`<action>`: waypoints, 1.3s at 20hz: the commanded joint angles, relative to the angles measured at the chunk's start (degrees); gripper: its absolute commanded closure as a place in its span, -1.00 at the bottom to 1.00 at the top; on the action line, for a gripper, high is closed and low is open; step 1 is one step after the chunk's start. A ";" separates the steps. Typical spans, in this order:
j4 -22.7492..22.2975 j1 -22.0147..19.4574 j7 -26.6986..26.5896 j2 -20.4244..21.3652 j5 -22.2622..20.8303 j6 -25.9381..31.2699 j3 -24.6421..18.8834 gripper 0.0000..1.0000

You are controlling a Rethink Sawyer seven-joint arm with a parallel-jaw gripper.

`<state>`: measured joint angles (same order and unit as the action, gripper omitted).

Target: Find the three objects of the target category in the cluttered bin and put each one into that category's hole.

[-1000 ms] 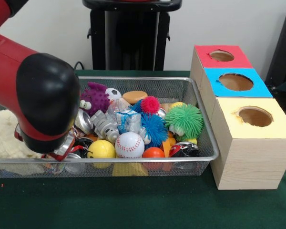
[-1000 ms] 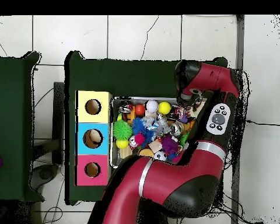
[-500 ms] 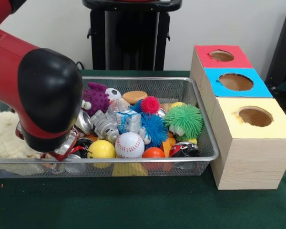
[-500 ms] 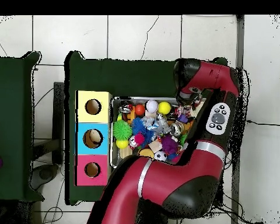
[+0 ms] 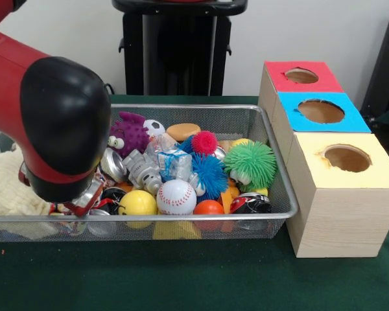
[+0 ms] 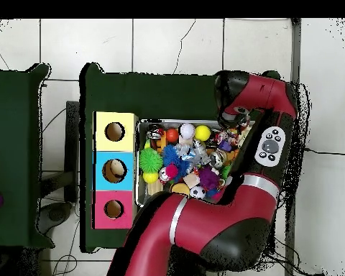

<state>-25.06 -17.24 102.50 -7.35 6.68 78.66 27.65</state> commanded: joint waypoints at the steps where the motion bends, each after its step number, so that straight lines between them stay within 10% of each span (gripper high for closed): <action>1: -3.96 0.42 15.14 1.18 2.48 -7.21 -5.51 -1.00; 26: -9.99 0.54 14.10 3.15 2.50 -12.84 -6.63 -1.00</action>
<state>-30.37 -17.23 102.50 -4.81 6.68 72.70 27.19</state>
